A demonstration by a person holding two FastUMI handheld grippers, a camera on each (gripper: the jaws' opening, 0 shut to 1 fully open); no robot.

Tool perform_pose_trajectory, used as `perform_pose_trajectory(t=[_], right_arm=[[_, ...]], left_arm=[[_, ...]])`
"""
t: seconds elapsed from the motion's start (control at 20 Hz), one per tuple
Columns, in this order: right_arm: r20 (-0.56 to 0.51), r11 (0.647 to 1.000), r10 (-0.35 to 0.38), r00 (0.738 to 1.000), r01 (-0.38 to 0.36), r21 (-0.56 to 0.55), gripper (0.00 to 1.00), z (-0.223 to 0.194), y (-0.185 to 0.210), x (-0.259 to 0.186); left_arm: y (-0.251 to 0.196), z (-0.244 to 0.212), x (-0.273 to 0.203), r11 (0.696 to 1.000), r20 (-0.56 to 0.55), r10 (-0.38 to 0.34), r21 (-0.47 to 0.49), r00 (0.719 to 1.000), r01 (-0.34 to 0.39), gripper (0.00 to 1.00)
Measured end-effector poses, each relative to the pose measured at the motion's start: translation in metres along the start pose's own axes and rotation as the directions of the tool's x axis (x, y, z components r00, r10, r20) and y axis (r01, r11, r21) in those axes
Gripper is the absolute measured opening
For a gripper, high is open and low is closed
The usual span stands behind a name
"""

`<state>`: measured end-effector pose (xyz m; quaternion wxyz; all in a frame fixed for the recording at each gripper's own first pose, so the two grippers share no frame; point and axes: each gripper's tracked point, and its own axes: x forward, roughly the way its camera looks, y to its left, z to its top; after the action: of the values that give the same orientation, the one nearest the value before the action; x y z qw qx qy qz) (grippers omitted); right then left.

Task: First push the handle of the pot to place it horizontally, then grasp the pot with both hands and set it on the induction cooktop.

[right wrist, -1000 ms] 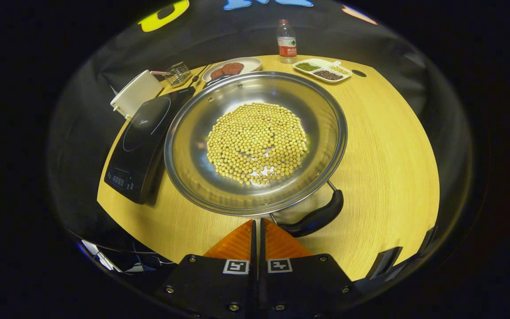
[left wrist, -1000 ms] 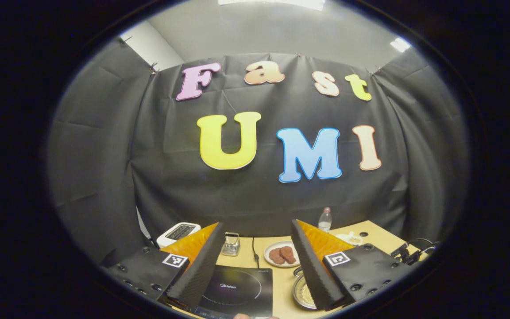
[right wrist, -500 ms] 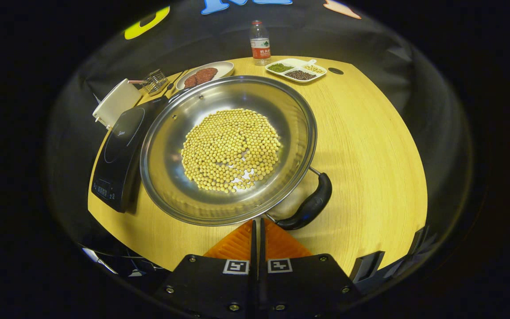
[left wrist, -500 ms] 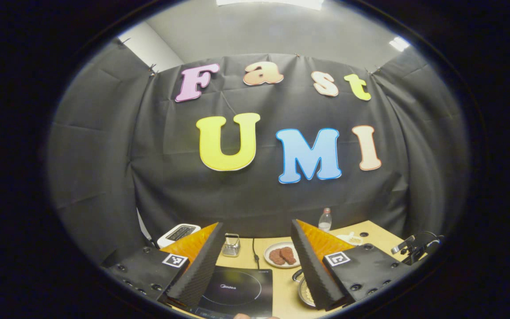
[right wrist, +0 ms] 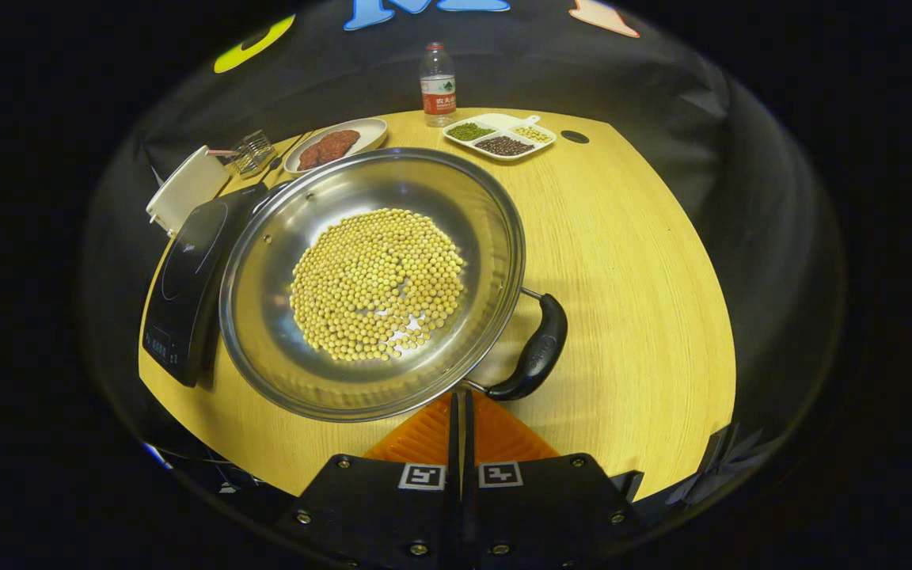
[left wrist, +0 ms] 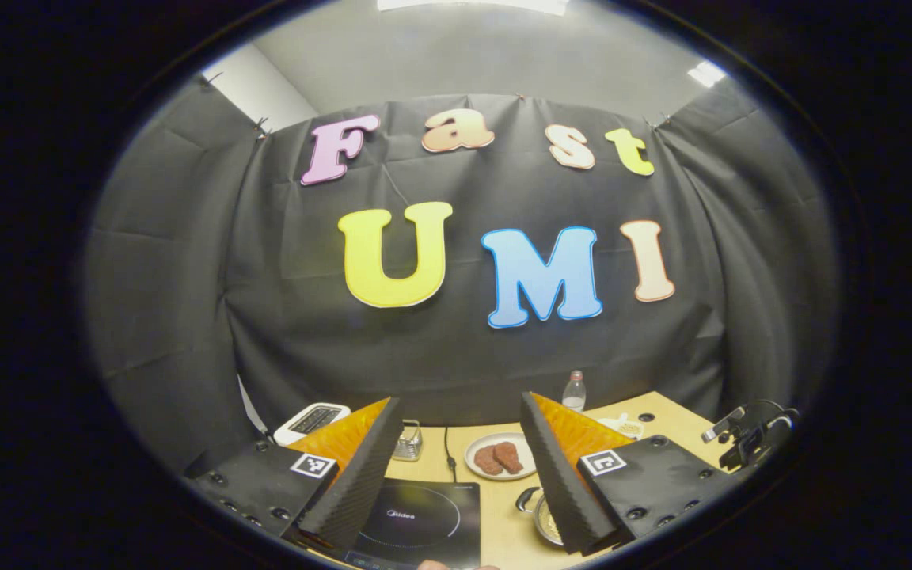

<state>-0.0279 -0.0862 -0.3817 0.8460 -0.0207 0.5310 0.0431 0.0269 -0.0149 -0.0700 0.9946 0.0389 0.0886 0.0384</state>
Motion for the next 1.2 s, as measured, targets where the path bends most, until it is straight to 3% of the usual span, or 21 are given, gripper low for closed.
perform_pose_trajectory(t=[0.1, 0.15, 0.4, 0.5, 1.2], right_arm=[[0.002, 1.000, -0.006, 1.000, 0.006, 0.005, 0.01, 0.004, -0.007, 0.002], [0.004, 1.000, -0.007, 1.000, 0.007, 0.006, 0.01, 0.005, -0.010, 0.002], [0.010, 0.999, -0.035, 0.999, 0.035, 0.022, 0.01, 0.016, -0.031, 0.009], [0.011, 0.999, -0.034, 0.999, 0.033, 0.038, 0.01, 0.021, -0.038, 0.010], [0.032, 0.998, -0.052, 0.998, 0.052, 0.020, 0.01, 0.065, -0.070, 0.027]], left_arm=[[-0.002, -0.003, 0.000, 1.000, -0.004, 0.001, 0.003, 1.000, -0.001, 0.99], [-0.003, -0.004, 0.000, 1.000, -0.008, 0.003, 0.005, 1.000, -0.003, 0.95], [-0.009, -0.006, 0.001, 1.000, -0.024, 0.011, 0.016, 1.000, -0.011, 0.95], [-0.014, -0.004, 0.002, 1.000, -0.024, 0.013, 0.023, 1.000, -0.012, 1.00], [-0.037, -0.020, 0.019, 1.000, -0.055, 0.009, 0.017, 0.998, -0.008, 0.97]])
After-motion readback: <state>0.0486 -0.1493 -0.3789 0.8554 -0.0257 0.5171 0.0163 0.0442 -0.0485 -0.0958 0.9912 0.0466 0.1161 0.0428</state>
